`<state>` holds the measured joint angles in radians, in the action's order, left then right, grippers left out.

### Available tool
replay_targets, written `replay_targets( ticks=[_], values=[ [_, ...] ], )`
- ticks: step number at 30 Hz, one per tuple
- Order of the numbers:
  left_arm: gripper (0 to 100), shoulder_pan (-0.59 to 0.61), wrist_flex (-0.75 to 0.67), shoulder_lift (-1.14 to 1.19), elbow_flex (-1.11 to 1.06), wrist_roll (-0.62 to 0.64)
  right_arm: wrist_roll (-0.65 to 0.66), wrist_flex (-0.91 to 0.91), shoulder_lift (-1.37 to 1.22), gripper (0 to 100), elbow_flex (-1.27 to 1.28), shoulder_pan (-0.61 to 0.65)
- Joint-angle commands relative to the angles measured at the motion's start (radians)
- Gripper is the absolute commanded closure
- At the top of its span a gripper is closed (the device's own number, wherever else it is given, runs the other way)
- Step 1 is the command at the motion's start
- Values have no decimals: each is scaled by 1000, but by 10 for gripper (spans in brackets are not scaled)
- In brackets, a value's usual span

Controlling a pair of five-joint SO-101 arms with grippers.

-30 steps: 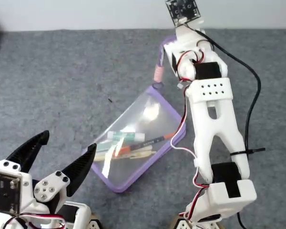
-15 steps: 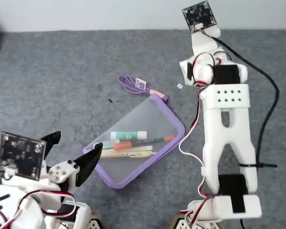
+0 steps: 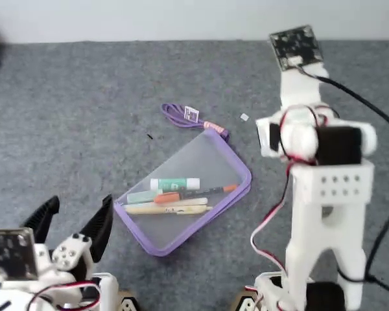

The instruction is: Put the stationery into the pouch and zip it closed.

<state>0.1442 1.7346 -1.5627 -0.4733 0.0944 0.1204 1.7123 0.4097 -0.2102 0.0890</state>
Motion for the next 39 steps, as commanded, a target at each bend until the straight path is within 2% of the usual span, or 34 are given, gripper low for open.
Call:
replay_targets(
  ticks=[1, 6, 8, 12, 20, 27, 36, 39],
  values=[
    [851, 5, -12, -126, -104, -12, -81, 62, 96, 991, -17, -12],
    [989, 5, -138, -272, -286, -12, -222, 42, 251, 991, 143, -12],
    [984, 5, -173, -252, -314, -3, -265, 5, 348, 991, 238, -8],
    [986, -2, -245, -253, -372, 92, -273, -136, 575, 991, 511, -12],
    [986, 3, -334, -256, -642, 100, -272, -427, 1056, 991, 1103, -12],
    [986, -3, -557, -256, -917, 95, -269, -464, 1405, 991, 1438, -12],
    [986, -3, -715, -256, -1193, 98, -222, -469, 1405, 991, 1703, -12],
    [986, -3, -733, -255, -1208, 100, -222, -469, 1405, 991, 1758, -12]
  ],
)
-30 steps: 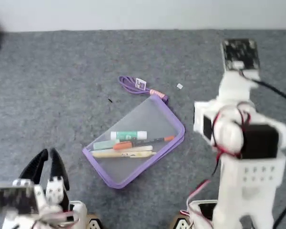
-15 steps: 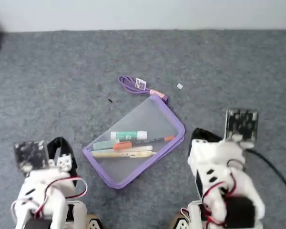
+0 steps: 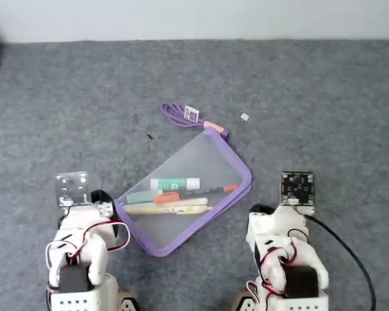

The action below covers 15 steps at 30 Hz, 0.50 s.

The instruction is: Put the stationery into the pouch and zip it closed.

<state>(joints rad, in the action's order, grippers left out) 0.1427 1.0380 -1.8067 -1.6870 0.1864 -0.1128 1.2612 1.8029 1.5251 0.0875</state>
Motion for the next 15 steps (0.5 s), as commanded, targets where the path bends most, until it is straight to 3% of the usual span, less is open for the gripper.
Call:
replay_targets(
  ticks=[1, 6, 11, 15],
  values=[
    [986, -2, -37, -11, 5, 8, 11, -18, 12, 991, 37, -10],
    [986, 0, 14, -11, 5, 9, 11, -16, 12, 991, 130, -10],
    [986, 2, 229, -12, 5, 6, 11, -8, 12, 991, 158, -10],
    [986, 3, 204, -11, 5, 5, 11, -7, 12, 991, 158, -10]
  ],
)
